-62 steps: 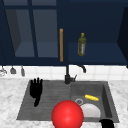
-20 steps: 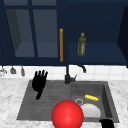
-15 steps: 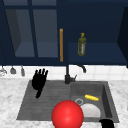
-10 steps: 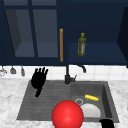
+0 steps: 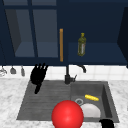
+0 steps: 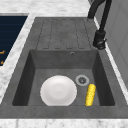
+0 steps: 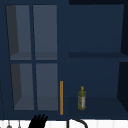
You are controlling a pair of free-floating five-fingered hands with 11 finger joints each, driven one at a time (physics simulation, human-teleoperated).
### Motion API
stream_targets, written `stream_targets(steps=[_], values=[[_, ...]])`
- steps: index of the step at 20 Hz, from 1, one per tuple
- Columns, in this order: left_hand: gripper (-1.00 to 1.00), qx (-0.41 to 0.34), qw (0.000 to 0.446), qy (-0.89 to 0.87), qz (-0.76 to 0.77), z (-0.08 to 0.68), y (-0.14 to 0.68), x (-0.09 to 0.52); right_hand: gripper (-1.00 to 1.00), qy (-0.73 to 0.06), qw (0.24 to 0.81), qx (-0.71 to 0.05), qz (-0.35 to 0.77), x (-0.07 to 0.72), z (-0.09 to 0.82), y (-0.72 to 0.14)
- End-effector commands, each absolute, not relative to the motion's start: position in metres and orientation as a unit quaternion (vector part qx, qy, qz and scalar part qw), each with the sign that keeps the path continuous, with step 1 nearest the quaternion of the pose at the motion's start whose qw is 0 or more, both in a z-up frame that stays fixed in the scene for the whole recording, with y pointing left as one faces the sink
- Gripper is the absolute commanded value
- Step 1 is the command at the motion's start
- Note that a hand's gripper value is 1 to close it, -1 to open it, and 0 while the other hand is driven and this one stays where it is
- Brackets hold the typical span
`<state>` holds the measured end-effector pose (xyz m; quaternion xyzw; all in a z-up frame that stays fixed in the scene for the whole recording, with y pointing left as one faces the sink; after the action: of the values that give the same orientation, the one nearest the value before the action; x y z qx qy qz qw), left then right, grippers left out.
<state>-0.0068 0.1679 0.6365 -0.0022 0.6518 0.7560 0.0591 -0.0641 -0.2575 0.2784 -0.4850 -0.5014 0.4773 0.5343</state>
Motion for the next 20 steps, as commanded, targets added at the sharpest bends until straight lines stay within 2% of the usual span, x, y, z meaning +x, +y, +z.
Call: stream_targets(steps=[1,4,5,7,11,20], values=[[-1.00,0.024,0.092,0.623,0.776,0.651,0.164,-0.008,0.00,-0.501,0.534,-0.485,0.477,-0.064,0.278,-0.257],[-1.00,0.016,0.080,0.631,0.771,0.647,0.151,-0.015,0.00,-0.501,0.534,-0.485,0.477,-0.064,0.278,-0.257],[-1.00,-0.002,0.060,0.652,0.756,0.648,0.162,-0.011,0.00,-0.501,0.534,-0.485,0.477,-0.064,0.278,-0.257],[-1.00,-0.002,0.061,0.651,0.756,0.648,0.159,-0.011,0.00,-0.501,0.534,-0.485,0.477,-0.064,0.278,-0.257],[-1.00,0.049,0.114,0.635,0.763,0.652,0.161,-0.014,0.00,-0.501,0.534,-0.485,0.477,-0.064,0.278,-0.257],[-1.00,0.025,0.115,0.595,0.795,0.654,0.166,-0.020,0.00,-0.501,0.534,-0.485,0.477,-0.064,0.278,-0.257]])
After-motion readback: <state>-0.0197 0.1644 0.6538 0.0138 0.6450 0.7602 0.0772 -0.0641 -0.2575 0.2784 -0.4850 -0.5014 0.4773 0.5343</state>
